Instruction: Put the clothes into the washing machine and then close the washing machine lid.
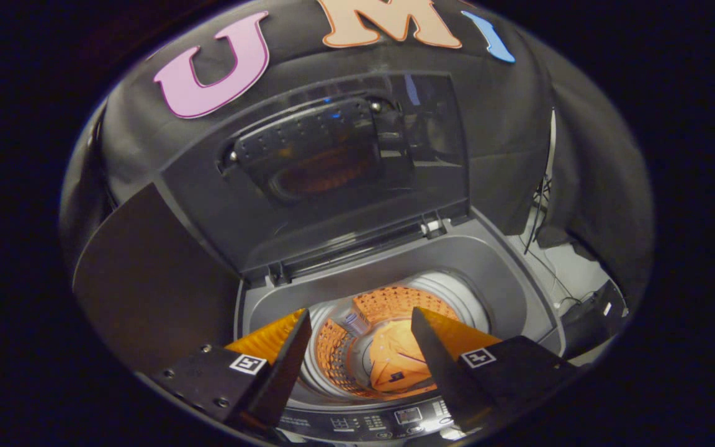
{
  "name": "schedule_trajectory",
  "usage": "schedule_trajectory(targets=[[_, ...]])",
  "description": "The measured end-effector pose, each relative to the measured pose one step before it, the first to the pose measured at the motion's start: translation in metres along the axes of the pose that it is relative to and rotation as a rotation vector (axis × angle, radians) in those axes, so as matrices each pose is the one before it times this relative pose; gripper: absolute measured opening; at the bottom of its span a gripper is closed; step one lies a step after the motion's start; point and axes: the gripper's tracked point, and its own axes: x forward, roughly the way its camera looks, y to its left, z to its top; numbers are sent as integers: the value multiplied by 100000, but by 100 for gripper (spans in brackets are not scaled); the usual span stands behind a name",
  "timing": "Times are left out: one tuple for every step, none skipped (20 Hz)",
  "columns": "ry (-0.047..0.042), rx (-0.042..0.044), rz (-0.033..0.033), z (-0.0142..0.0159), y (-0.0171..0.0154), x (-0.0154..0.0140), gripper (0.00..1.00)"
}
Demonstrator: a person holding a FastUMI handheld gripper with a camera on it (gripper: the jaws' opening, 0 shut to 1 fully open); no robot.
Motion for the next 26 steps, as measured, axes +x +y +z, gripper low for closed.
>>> schedule_trajectory(targets=[[-334,-98,76,544,253,-497,98],[-1159,219,408,670,312,-467,98],[-1792,913,-71,795,286,-287,98],[-2580,1407,111,984,368,-275,98],[-2215,1226,647,951,510,-154,98],[-1784,1224,401,713,225,-122,98],[-2512,-81,-197,1207,474,-424,98],[-1970,-796,-1077,1036,77,-122,98],[-2160,-666,129,1061,76,-238,98],[-2533,-535,167,1304,300,-330,98],[-2594,-1084,493,1107,404,-99,98],[-2802,-661,-76,1234,229,207,98],[-2601,-409,49,1059,303,328,98],[-2748,209,676,1149,381,310,98],[-3547,575,964,1054,387,129,98],[-3392,993,1065,1075,594,182,97],[-3675,882,1071,1442,616,315,97],[-3451,219,468,1200,552,763,97],[-2185,-551,0,769,385,1016,97],[-1469,-1417,151,719,371,869,97],[-1249,-2125,-474,387,404,833,97],[-43,-1584,-1131,105,148,877,97],[-302,-70,-678,33,139,941,97],[-320,50,159,-26,261,736,97],[-670,-656,-41,-79,228,822,97],[-1093,-2757,-990,-62,-54,693,97]])
